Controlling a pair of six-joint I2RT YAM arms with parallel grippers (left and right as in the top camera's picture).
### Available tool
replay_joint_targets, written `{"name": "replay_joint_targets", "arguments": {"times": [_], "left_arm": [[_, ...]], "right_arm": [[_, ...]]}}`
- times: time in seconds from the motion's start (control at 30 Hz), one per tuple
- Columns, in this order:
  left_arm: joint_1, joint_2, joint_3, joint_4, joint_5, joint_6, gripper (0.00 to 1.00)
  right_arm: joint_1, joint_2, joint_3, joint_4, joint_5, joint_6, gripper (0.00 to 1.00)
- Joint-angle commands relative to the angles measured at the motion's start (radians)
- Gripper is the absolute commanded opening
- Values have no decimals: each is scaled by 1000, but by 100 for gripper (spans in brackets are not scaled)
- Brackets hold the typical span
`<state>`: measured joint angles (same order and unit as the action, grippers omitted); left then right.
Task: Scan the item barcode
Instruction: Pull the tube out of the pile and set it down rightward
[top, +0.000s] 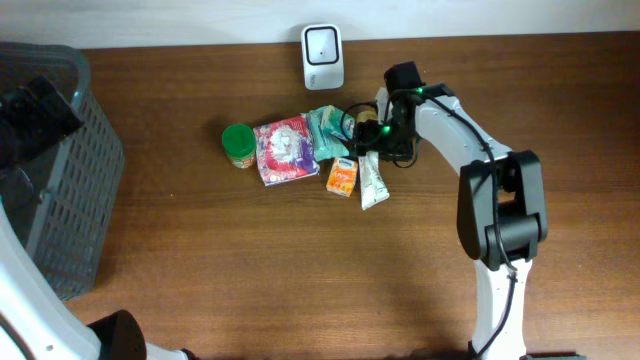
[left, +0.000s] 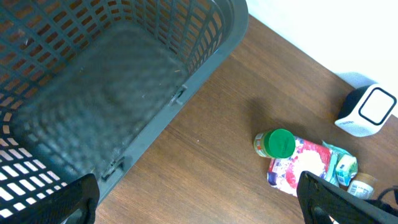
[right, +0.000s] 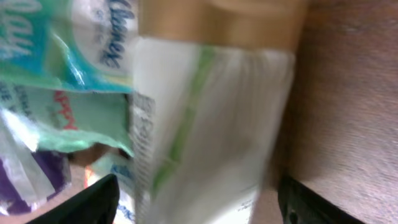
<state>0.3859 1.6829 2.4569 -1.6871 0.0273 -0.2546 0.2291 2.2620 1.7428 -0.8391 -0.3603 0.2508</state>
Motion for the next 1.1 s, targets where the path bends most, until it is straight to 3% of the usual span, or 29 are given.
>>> {"name": "replay_joint_targets", "arguments": {"times": [0.0, 0.1, 0.13, 0.17, 0.3, 0.43, 0.6, 0.8, 0.97, 1.03, 1.07], "left_arm": [[4, -7, -1, -1, 3, -10, 99], [4, -7, -1, -1, 3, -10, 99], [4, -7, -1, -1, 3, -10, 99], [4, -7, -1, -1, 3, -10, 99], [4, -7, -1, -1, 3, -10, 99], [4, -7, -1, -1, 3, -10, 99], [4, -7, -1, -1, 3, -10, 99], [4, -7, -1, -1, 3, -10, 99], [4, -7, -1, -1, 3, -10, 99], [4, -7, -1, -1, 3, -10, 99], [4, -7, -1, -1, 3, -10, 99]], "right_arm": [[21, 30, -12, 21, -2, -7, 57], [19, 31, -12, 31, -2, -7, 28], [19, 31, -12, 28, -2, -7, 22], [19, 31, -10, 16, -2, -7, 4], [17, 26, 94, -146, 85, -7, 4], [27, 26, 256, -389, 383, 74, 4], [48, 35, 232, -403, 462, 89, 9], [81, 35, 113, -395, 846, 290, 4], [122, 35, 78, -352, 808, 289, 21], [167, 35, 80, -305, 673, 287, 53], [187, 35, 90, -302, 627, 281, 76]]}}
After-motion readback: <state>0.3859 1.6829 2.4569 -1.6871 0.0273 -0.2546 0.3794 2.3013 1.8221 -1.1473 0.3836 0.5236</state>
